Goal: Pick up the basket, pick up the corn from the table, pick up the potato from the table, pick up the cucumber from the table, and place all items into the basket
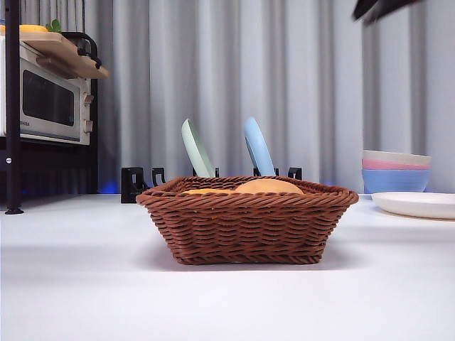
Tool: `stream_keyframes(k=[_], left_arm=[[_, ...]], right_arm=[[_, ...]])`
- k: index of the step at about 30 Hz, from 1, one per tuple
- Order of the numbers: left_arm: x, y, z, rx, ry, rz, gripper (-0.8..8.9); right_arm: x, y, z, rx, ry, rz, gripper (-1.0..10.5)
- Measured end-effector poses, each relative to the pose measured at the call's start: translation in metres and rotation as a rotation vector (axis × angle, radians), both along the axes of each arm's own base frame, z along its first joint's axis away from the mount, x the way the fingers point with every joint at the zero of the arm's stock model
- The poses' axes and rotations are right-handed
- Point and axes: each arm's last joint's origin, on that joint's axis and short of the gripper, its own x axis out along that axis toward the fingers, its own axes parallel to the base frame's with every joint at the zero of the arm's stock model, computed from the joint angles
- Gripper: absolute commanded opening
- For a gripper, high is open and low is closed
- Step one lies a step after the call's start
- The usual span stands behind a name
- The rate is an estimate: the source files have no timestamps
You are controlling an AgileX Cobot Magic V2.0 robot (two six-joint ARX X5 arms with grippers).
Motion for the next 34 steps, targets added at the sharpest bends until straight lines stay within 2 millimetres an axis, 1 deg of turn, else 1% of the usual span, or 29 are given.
stream_keyframes(k=[2,4,7,8,11,14,21,32,34], left_arm=[[-0.005,0.004,-0.013,-0.021,-0.025,0.000,-0.08],[-0.009,0.007,-0.026,-0.040,-0.050,0.000,-0.08],[-0.015,0.012,-0.052,-0.078,-0.081,0.003,-0.08],[-0.018,0.013,-0.062,-0.101,-0.091,0.000,-0.08],[-0.023,0.016,-0.085,-0.168,-0.119,-0.020,-0.08],[-0.023,0.016,-0.098,-0.181,-0.117,-0.018,-0.03],[-0.025,0.017,-0.107,-0.133,-0.033,-0.006,-0.03],[-0.025,0.017,-0.108,-0.127,-0.020,-0.005,-0.03],[-0.028,0.020,-0.108,-0.133,-0.020,0.002,-0.03]], right_arm=[[-0.014,-0.003,0.000,0.008,-0.067,0.008,-0.1],[-0.024,-0.007,-0.004,0.019,-0.110,0.009,-0.1],[-0.038,-0.014,-0.022,0.016,-0.154,-0.021,-0.1],[-0.044,-0.016,-0.030,0.018,-0.166,-0.028,-0.1],[-0.057,-0.022,-0.052,0.027,-0.190,-0.033,-0.1],[-0.062,-0.025,-0.070,0.003,-0.143,-0.040,0.0],[-0.064,-0.027,-0.080,-0.053,-0.051,-0.082,0.0],[-0.065,-0.028,-0.081,-0.057,-0.040,-0.084,0.0],[-0.065,-0.028,-0.081,-0.057,-0.041,-0.084,0.0]])
